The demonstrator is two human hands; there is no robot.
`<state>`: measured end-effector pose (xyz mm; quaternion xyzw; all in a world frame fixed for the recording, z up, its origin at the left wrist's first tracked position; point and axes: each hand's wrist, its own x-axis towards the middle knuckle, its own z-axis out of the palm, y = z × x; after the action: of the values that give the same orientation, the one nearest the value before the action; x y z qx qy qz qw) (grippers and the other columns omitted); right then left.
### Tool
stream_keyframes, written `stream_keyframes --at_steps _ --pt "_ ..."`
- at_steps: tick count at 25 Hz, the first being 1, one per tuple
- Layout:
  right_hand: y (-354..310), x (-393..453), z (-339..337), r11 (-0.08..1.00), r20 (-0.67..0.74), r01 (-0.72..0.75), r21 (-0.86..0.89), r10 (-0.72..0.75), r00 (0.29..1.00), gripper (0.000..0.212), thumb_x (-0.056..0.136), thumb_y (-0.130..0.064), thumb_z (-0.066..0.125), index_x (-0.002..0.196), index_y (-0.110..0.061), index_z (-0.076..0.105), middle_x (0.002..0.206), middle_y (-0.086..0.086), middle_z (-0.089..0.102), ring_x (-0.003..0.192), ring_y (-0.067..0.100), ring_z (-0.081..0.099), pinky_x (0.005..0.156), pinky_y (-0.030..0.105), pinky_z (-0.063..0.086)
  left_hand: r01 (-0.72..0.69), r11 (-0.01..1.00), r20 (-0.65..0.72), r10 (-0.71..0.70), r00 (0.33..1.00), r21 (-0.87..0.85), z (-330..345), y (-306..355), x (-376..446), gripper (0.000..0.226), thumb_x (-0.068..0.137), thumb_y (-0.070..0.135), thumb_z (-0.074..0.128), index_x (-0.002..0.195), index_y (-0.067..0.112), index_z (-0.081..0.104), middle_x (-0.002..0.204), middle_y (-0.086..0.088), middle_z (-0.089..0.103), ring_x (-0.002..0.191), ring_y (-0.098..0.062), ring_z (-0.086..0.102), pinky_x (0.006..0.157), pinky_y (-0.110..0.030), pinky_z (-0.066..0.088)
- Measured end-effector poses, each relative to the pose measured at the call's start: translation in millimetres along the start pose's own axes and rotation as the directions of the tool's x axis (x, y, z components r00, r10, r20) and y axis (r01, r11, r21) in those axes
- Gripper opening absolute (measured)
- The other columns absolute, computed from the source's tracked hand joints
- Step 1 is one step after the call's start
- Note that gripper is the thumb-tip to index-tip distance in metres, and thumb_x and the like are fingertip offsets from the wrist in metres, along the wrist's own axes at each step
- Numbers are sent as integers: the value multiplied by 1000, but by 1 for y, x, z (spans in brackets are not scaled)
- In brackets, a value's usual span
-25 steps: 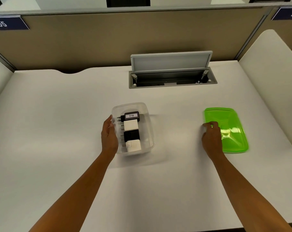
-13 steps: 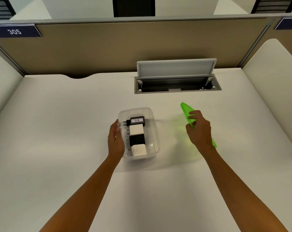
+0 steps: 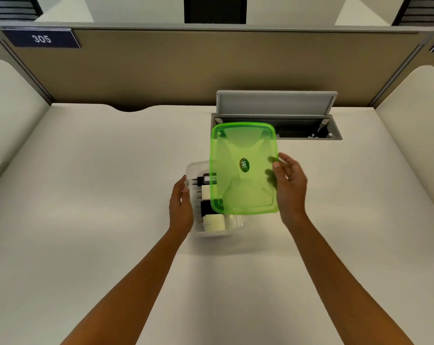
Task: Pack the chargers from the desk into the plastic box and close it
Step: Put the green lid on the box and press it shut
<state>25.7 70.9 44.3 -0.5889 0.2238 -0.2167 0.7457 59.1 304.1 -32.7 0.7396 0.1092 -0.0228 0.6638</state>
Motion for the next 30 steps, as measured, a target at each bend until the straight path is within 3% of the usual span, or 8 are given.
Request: stream_keyframes --at_steps 4,7,10,12,18,21,25,30 --pt "46 -11 10 953 34 -262 -154 270 962 29 96 -9 57 124 -6 60 109 11 71 70 4 67 64 14 55 4 1000 -16 -4 1000 -21 0 1 0 38 106 16 38 142 16 50 143 -2 55 133 -19 50 114 -43 40" --pt "60 -15 14 927 25 -215 -306 234 972 28 94 -15 60 121 -9 64 94 -3 71 71 -2 67 64 11 51 25 999 -28 -26 999 -33 1 4 -2 39 107 23 37 143 18 51 145 -2 55 135 -17 48 116 -42 37" --pt "61 -15 22 899 70 -130 -417 174 982 26 94 -18 60 119 -12 66 109 3 71 97 16 66 81 21 51 52 998 -7 -53 999 -29 -1 7 -4 42 107 33 34 144 22 50 147 2 53 136 -13 47 115 -40 38" --pt "62 -16 28 888 93 -101 -449 159 983 25 94 -19 60 119 -14 64 116 4 69 102 17 64 79 17 49 89 996 17 -89 996 -21 -5 7 -6 44 106 39 35 145 27 48 146 4 52 135 -13 47 115 -39 38" --pt "65 -23 38 863 70 -99 -496 153 986 38 86 -23 71 122 -15 59 119 0 64 104 17 60 70 13 44 178 972 132 -199 971 154 -31 7 -15 67 85 54 68 145 38 45 124 -5 52 107 -21 61 94 -44 55" --pt "65 -26 43 846 28 -100 -524 135 990 39 86 -22 71 122 -13 58 122 5 63 107 21 61 75 22 47 208 963 199 -240 950 168 -42 7 -19 79 76 48 80 146 39 43 118 -9 55 102 -25 64 84 -48 60" --pt "61 -27 46 810 26 -120 -574 165 986 47 83 -23 73 125 -13 55 125 9 61 111 24 60 84 31 49 291 953 281 -302 911 79 -48 7 -26 86 74 35 85 147 39 41 104 -7 54 93 -25 65 76 -39 62" --pt "55 -32 45 757 110 -91 -647 211 971 61 81 -24 76 135 -14 49 133 9 56 119 26 56 88 28 45 413 908 354 -365 861 -70 -55 6 -30 67 77 19 83 136 23 52 98 -18 63 86 -29 69 70 -37 61"
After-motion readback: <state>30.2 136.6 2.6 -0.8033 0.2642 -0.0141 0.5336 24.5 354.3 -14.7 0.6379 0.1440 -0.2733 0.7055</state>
